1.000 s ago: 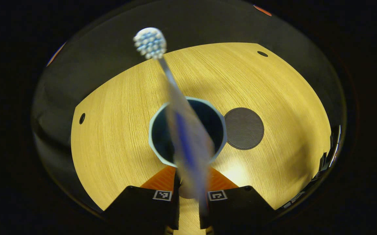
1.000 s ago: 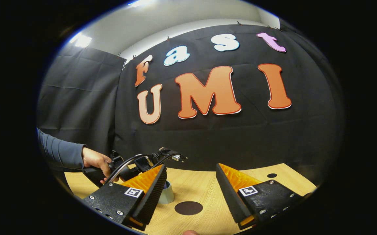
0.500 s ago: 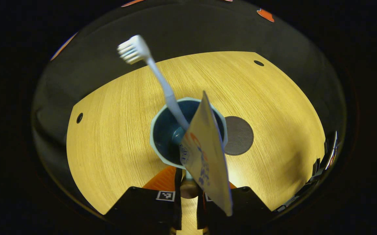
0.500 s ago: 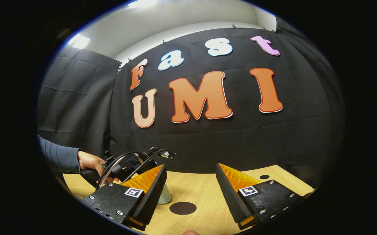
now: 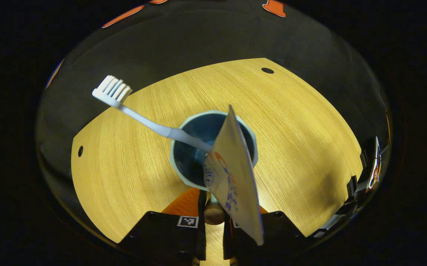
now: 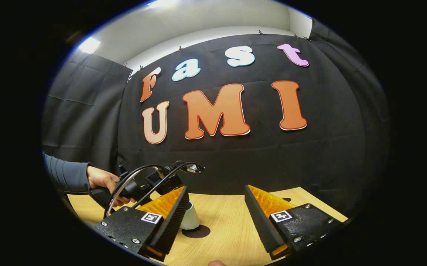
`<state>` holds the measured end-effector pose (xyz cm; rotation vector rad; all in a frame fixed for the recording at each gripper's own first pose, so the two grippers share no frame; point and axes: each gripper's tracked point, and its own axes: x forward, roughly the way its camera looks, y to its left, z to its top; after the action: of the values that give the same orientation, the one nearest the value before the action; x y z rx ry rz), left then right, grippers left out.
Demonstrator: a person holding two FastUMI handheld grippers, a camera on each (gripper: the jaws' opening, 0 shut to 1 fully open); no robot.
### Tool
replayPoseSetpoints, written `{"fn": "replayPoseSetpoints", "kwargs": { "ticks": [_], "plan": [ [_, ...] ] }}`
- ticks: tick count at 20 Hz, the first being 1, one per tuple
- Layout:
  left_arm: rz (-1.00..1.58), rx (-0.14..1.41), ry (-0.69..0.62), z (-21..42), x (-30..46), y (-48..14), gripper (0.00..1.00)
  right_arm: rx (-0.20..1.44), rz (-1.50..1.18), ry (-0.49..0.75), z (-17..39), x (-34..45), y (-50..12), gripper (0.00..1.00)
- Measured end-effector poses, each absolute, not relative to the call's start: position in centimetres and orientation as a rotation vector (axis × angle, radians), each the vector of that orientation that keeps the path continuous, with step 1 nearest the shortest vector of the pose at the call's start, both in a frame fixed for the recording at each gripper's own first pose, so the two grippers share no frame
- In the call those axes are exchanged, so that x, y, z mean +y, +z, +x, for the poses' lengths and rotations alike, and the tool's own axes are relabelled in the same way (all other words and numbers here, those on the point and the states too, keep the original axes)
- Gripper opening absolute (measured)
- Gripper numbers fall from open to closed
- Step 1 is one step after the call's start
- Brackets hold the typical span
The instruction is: Put the toothbrush and toothpaste on the desktop into the cup, then pick up the cup and place it on the coaster on the desktop.
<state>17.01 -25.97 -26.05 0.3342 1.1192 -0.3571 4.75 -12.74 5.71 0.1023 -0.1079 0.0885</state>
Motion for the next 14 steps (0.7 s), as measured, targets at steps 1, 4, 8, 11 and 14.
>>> {"fn": "replayPoseSetpoints", "kwargs": {
  "ticks": [1,4,8,11,14],
  "plan": [
    [0.335,1.127,-0.361,17.5,-26.0,-26.2,0.16,-0.108,0.099,0.085,4.6,-13.0,5.7,0.91],
    [0.331,1.151,-0.376,18.1,-24.3,-30.3,0.16,-0.096,0.092,0.069,4.2,-13.7,5.3,0.91],
    [0.344,1.189,-0.363,22.0,-25.3,-33.2,0.16,-0.079,0.099,0.066,4.1,-14.0,4.5,0.92],
    [0.327,1.189,-0.370,22.8,-25.4,-34.0,0.16,-0.064,0.101,0.063,4.1,-14.2,3.9,0.92],
    [0.297,1.155,-0.399,23.7,-26.0,-33.8,0.33,-0.045,0.108,0.067,4.2,-13.9,3.4,0.92]
  ]
}}
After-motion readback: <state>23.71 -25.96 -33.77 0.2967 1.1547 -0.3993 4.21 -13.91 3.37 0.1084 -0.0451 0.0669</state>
